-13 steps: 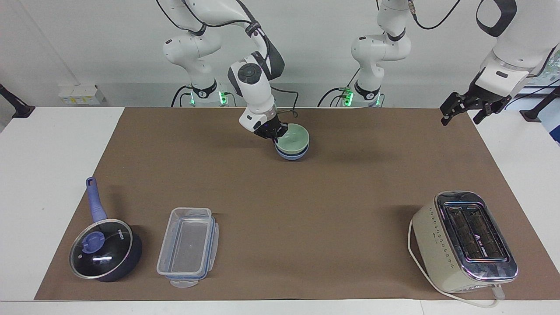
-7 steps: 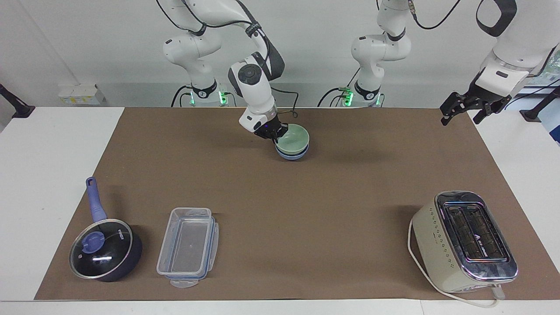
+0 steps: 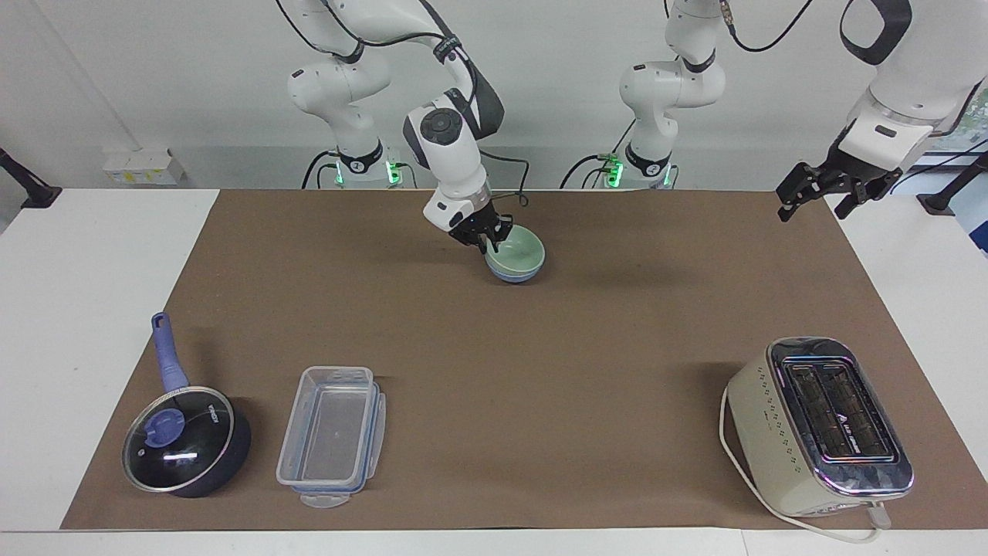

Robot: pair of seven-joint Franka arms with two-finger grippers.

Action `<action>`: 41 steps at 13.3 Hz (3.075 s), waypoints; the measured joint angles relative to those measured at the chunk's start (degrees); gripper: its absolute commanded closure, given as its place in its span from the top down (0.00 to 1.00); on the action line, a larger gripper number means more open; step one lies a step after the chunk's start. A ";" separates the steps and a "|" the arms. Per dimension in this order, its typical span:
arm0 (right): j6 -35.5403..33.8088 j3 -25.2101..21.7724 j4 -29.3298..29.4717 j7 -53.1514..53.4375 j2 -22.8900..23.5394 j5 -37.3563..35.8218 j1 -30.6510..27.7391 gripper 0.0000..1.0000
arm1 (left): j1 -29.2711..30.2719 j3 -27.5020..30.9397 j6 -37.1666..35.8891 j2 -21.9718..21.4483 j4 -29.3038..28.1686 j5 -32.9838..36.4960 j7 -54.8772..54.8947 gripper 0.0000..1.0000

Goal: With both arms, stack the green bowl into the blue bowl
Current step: 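Lower the green bowl into the blue bowl with the right gripper, then open the right gripper and release the green bowl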

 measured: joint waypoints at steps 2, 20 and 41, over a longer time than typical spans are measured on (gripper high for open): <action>-0.98 -0.08 1.00 0.00 -0.08 0.00 -0.07 0.18 | 0.00 0.00 0.00 0.00 0.00 0.00 0.00 1.00; -1.29 -0.27 0.15 -0.11 0.07 0.00 -1.58 0.10 | 0.00 0.00 0.00 0.00 0.00 0.00 0.00 1.00; -6.49 -0.76 0.28 -5.18 -4.93 -0.62 -7.26 0.66 | 0.00 0.00 0.00 0.00 0.00 0.00 -0.01 1.00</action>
